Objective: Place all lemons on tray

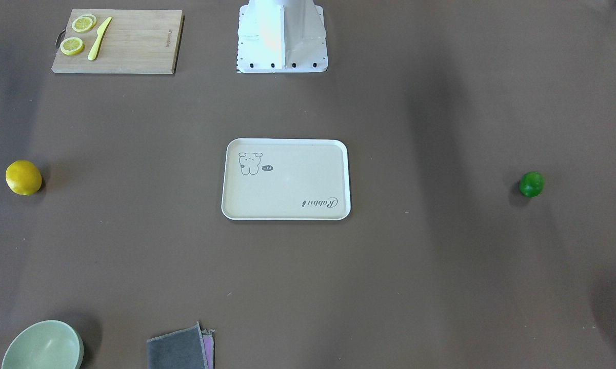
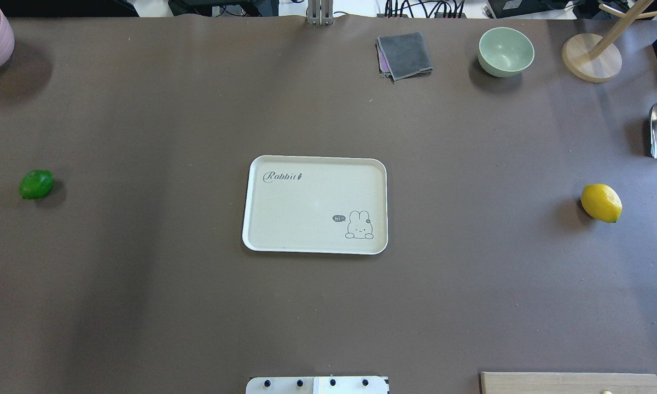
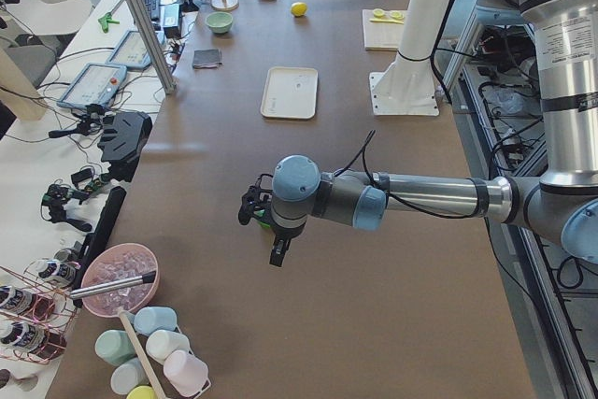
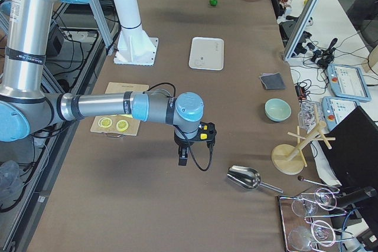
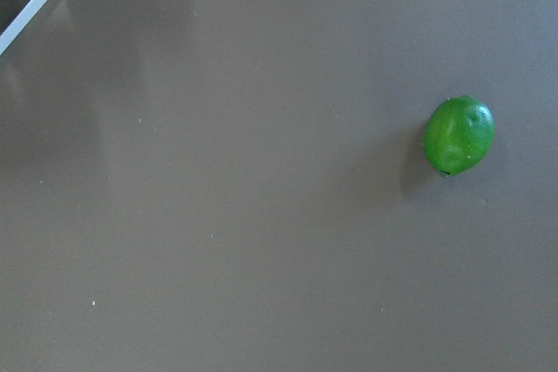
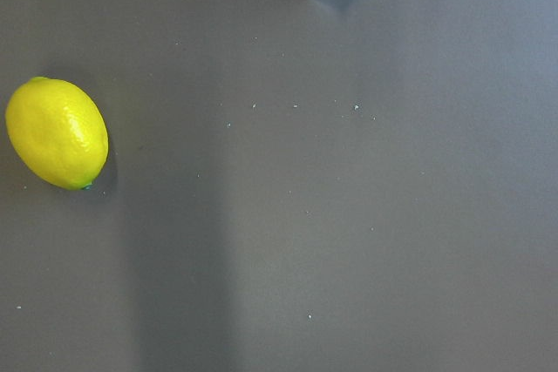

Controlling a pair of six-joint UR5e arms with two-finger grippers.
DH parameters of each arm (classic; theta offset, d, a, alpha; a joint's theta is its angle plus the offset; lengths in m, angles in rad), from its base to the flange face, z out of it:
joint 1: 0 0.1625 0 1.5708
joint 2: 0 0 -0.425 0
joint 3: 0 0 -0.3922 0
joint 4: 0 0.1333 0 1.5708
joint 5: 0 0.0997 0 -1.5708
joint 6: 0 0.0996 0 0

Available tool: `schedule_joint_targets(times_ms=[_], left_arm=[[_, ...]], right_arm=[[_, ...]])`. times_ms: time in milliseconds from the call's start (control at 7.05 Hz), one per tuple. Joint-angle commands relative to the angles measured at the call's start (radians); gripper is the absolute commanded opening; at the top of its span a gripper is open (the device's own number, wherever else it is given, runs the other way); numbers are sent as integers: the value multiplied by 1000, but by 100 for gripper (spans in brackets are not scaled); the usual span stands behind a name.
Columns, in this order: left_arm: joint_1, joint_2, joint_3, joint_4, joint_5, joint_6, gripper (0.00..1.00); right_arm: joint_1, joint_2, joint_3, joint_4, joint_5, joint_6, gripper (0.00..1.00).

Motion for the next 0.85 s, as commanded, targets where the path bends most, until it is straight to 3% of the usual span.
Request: schedule_joint_targets(times_ms=[0, 709], left_arm=[[0, -2, -6, -18, -2, 2, 99], [0, -11, -7, -223, -6, -5, 99]], right_arm=[[0, -2, 2, 3, 5, 0, 100], [2, 26, 60, 6, -6, 7, 100]])
